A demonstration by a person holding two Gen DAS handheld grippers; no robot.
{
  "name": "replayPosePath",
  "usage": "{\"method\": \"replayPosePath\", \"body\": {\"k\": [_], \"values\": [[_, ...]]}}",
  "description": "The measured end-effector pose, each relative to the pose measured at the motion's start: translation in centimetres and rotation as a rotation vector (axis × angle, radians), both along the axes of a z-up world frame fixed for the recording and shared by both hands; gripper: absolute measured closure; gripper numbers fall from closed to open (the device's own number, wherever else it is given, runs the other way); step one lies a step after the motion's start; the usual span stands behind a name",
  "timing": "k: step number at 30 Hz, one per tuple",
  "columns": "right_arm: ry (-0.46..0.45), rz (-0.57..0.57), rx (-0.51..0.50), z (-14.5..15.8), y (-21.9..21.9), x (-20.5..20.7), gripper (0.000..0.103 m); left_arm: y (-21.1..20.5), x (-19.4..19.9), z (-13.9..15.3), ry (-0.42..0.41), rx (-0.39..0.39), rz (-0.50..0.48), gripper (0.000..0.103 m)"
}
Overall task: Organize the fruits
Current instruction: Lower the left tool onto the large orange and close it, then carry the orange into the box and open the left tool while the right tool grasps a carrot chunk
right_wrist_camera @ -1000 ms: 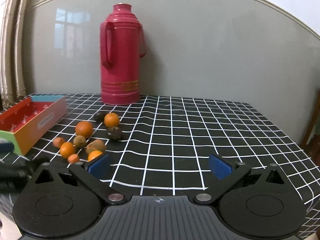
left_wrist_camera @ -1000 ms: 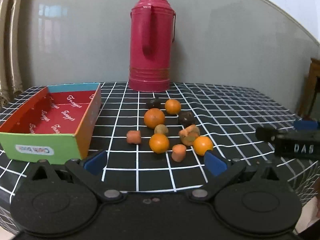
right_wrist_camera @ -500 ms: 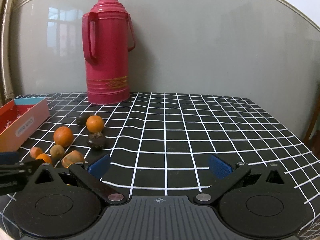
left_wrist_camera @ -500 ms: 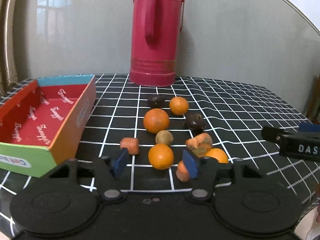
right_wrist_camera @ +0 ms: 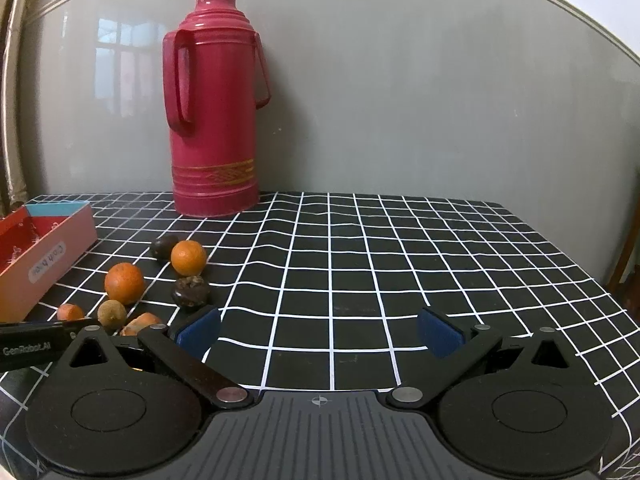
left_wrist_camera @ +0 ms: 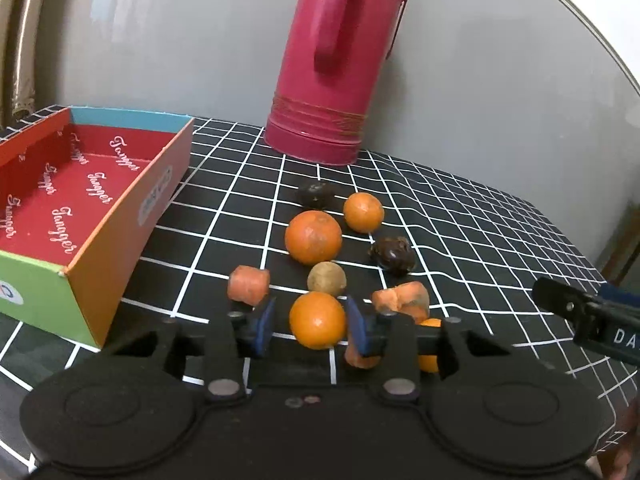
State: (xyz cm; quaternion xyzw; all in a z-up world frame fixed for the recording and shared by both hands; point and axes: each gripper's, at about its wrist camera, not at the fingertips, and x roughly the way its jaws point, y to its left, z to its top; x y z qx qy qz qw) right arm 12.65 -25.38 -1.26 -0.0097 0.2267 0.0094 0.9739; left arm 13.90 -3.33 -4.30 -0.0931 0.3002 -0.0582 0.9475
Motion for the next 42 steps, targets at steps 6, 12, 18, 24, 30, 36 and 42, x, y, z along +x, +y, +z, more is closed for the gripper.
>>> {"method": "replayPosePath", "body": {"k": [6, 12, 18, 24, 30, 36, 42], "values": [[0.002, -0.001, 0.013, 0.0, 0.0, -0.1, 0.0, 0.3, -0.1, 0.0, 0.017, -0.067, -0.009, 0.079], [0.002, -0.001, 0.008, 0.0, 0.1, -0.2, 0.0, 0.5, 0.0, -0.3, 0.029, -0.106, -0.007, 0.081], [0.007, -0.001, 0.018, 0.0, 0.0, -0.1, 0.0, 0.6, -0.4, 0.0, 0.004, -0.085, -0.004, 0.082], [0.03, 0.01, 0.021, -0.3, 0.4, 0.3, 0.0, 2.3, -1.9, 2.6, -0.121, 0.014, 0.044, 0.082], [0.048, 0.029, 0.069, -0.3, 1.7, 0.7, 0.0, 5.5, -3.3, 4.1, -0.2, 0.116, 0.135, 0.082], [0.046, 0.051, 0.06, -0.4, 5.0, 1.0, 0.0, 9.3, -3.6, 4.3, -0.188, 0.139, 0.212, 0.082], [0.027, 0.127, -0.009, -0.7, 9.1, 0.5, 0.0, 11.7, -3.3, 3.9, -0.168, 0.182, 0.29, 0.072]]}}
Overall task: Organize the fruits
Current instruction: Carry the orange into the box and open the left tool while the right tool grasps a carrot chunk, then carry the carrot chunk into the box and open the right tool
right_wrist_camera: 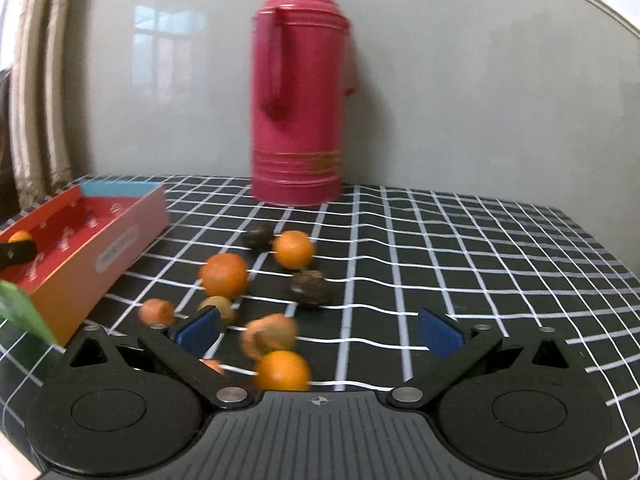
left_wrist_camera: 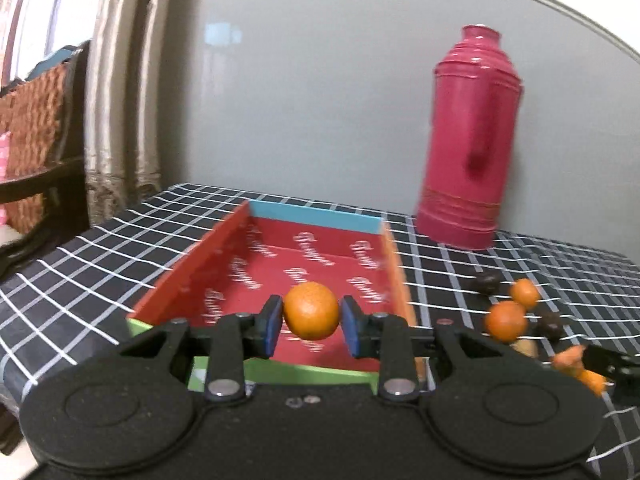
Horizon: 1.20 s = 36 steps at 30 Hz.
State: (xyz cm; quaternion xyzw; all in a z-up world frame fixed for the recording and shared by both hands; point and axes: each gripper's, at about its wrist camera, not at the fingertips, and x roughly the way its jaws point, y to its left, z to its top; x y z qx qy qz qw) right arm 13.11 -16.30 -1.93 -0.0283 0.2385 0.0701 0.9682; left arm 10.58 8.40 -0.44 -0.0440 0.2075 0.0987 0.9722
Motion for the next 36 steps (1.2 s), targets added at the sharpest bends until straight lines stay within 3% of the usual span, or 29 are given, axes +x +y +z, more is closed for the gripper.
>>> {"method": "replayPosePath", "body": {"k": [3, 5, 8, 13, 18, 19, 21, 25, 30, 36], "values": [[-0.003, 0.041, 0.002, -0.1, 1.2, -0.3, 0.0, 0.6, -0.7, 0.3, -0.024, 0.001, 0.018, 0.051], [0.0, 0.077, 0.026, -0.1, 1.6, -0.6, 0.0, 0.5, -1.2, 0.5, -0.046, 0.01, 0.026, 0.023], [-0.019, 0.111, 0.036, -0.1, 2.3, -1.1, 0.0, 0.4, -1.9, 0.9, -0.067, 0.035, 0.033, 0.014], [-0.009, 0.152, 0.036, -0.4, 3.0, -2.1, 0.0, 0.3, -2.5, 1.0, -0.068, 0.039, 0.042, 0.006], [-0.01, 0.168, 0.039, -0.4, 2.9, -2.7, 0.001, 0.0, -3.1, 1.1, -0.073, 0.032, 0.023, 0.006], [-0.008, 0.17, 0.042, -0.5, 2.9, -2.8, 0.004, -0.1, -3.2, 1.1, -0.071, 0.032, 0.016, 0.006], [0.014, 0.18, 0.043, -0.7, 2.9, -2.7, 0.048, -0.3, -3.3, 1.1, -0.069, 0.038, 0.007, 0.006], [0.045, 0.187, 0.037, -1.2, 3.3, -2.5, 0.05, -0.3, -3.4, 1.1, -0.07, 0.034, 0.005, 0.006], [0.076, 0.186, 0.033, -1.6, 3.6, -2.1, 0.068, 0.0, -3.4, 1.0, -0.068, 0.025, 0.001, 0.006], [0.123, 0.168, 0.032, -2.3, 3.9, -1.2, 0.072, 0.3, -3.4, 1.0, -0.071, 0.017, -0.003, 0.006]]}}
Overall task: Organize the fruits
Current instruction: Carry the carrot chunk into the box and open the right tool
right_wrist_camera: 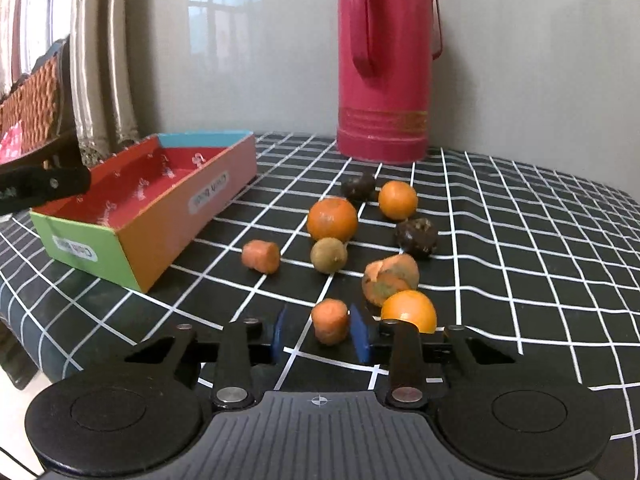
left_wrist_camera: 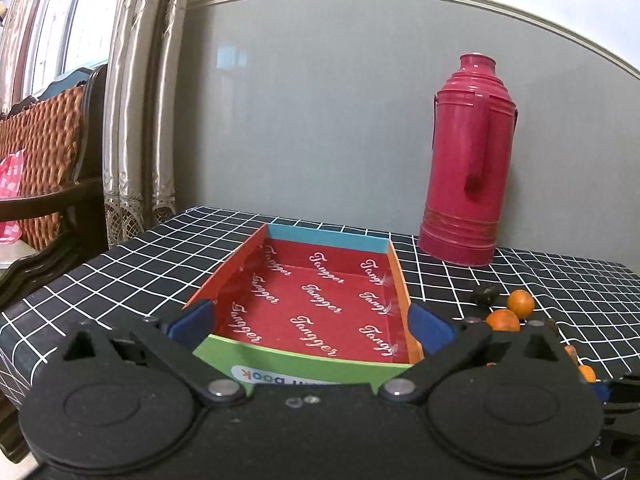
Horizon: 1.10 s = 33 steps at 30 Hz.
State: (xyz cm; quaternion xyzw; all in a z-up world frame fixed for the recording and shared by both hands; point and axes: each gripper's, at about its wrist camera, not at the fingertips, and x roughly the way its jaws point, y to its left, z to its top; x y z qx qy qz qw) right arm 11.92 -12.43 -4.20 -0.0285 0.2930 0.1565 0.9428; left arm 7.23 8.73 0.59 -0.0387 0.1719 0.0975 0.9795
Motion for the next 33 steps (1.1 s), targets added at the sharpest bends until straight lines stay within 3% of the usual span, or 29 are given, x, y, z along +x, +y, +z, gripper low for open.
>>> {"method": "replayPosePath", "body": {"k": [2, 6, 14, 22, 28, 29, 30, 31, 32, 33], "values": [[0.005, -0.013, -0.028, -0.3, 0.3, 0.2, 0.083, 0.3, -0.1, 0.1, -0.005, -0.005, 0.002, 0.006], [-0.045, -0.012, -0.007, 0.3, 0.5, 0.0, 0.083, 0.9, -0.3, 0.2, -0.012, -0.009, 0.008, 0.006], [-0.187, 0.043, 0.138, 3.0, 3.1, -0.2, 0.083, 3.7, -1.3, 0.2, -0.011, 0.016, 0.072, 0.006], [-0.196, 0.19, 0.138, 2.7, 10.3, 1.1, 0.083, 5.6, -2.1, -0.2, 0.017, 0.09, 0.143, 0.006], [-0.203, 0.237, 0.127, 1.7, 13.0, 1.7, 0.083, 6.0, -2.1, -0.4, 0.031, 0.112, 0.16, 0.006], [-0.209, 0.236, 0.13, 1.7, 13.1, 1.6, 0.077, 6.0, -2.1, -0.4, 0.032, 0.112, 0.159, 0.006], [-0.223, 0.223, 0.128, 1.8, 13.0, 1.4, 0.045, 6.0, -2.1, -0.4, 0.032, 0.109, 0.158, 0.006], [-0.243, 0.209, 0.139, 1.8, 12.8, 1.2, 0.022, 6.0, -2.2, -0.4, 0.027, 0.103, 0.161, 0.006], [-0.28, 0.165, 0.149, 1.9, 12.3, 0.9, 0.006, 6.0, -2.2, -0.3, 0.024, 0.098, 0.163, 0.006], [-0.305, 0.147, 0.156, 2.1, 11.8, 0.7, 0.004, 5.9, -2.2, -0.3, 0.025, 0.1, 0.162, 0.006]]}}
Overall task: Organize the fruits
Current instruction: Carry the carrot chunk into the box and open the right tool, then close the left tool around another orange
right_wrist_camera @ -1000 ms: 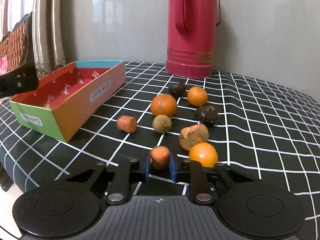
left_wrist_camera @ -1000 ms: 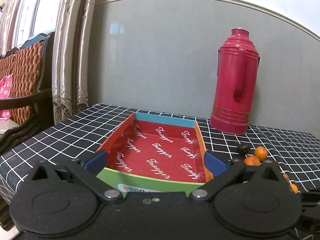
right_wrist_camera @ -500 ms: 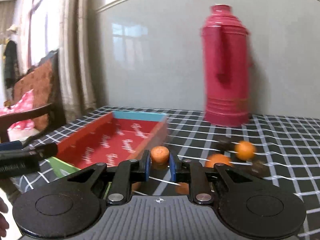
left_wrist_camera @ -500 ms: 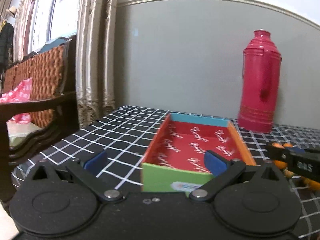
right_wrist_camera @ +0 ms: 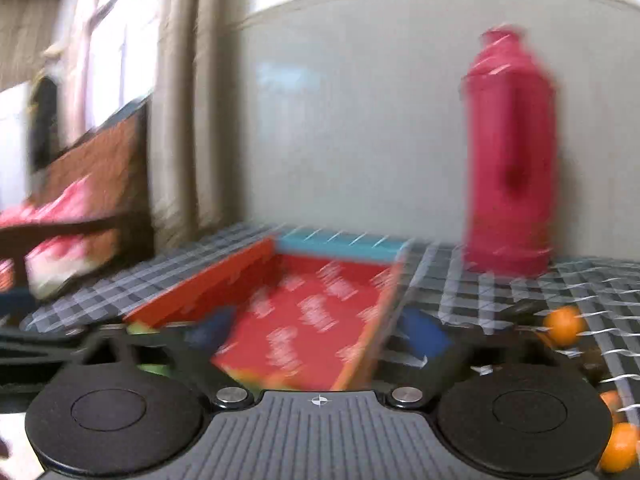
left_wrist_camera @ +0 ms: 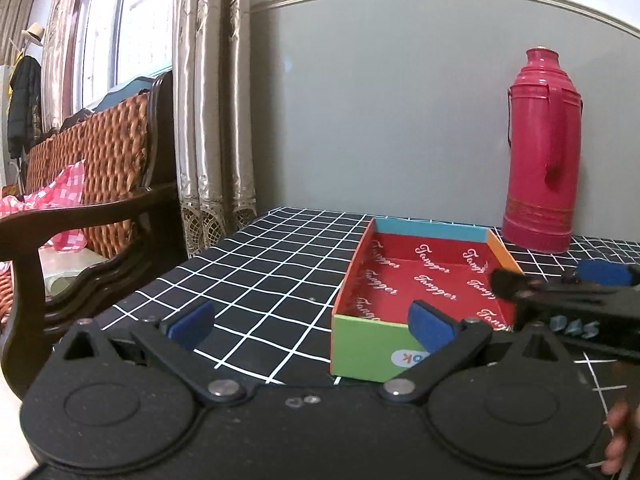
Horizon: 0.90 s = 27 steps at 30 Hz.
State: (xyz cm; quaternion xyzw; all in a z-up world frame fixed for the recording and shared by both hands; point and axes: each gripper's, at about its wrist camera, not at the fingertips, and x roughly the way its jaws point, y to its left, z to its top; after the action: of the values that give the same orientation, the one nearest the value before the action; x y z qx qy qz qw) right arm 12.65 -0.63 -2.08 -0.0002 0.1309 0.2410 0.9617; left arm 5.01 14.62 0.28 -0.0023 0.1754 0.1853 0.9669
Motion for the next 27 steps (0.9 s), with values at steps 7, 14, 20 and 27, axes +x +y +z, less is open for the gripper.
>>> {"method": "replayPosePath", "body": {"k": [7, 14, 20, 27], "values": [[-0.069, -0.139, 0.011, 1.2, -4.1, -0.8, 0.0, -1.9, -0.1, 0.2, -0.058, -0.002, -0.066, 0.006], [-0.044, -0.27, -0.101, 2.0, -9.7, -0.7, 0.0, -5.1, -0.1, 0.7, -0.213, -0.102, -0.192, 0.006], [0.001, -0.44, -0.064, 2.5, -17.0, -0.8, 0.0, -10.9, 2.1, 0.5, -0.057, -0.12, -0.318, 0.006], [0.038, -0.562, -0.001, 2.5, -24.3, -2.2, 0.0, -17.9, 3.0, -1.2, -0.028, -0.124, -0.473, 0.006]]}}
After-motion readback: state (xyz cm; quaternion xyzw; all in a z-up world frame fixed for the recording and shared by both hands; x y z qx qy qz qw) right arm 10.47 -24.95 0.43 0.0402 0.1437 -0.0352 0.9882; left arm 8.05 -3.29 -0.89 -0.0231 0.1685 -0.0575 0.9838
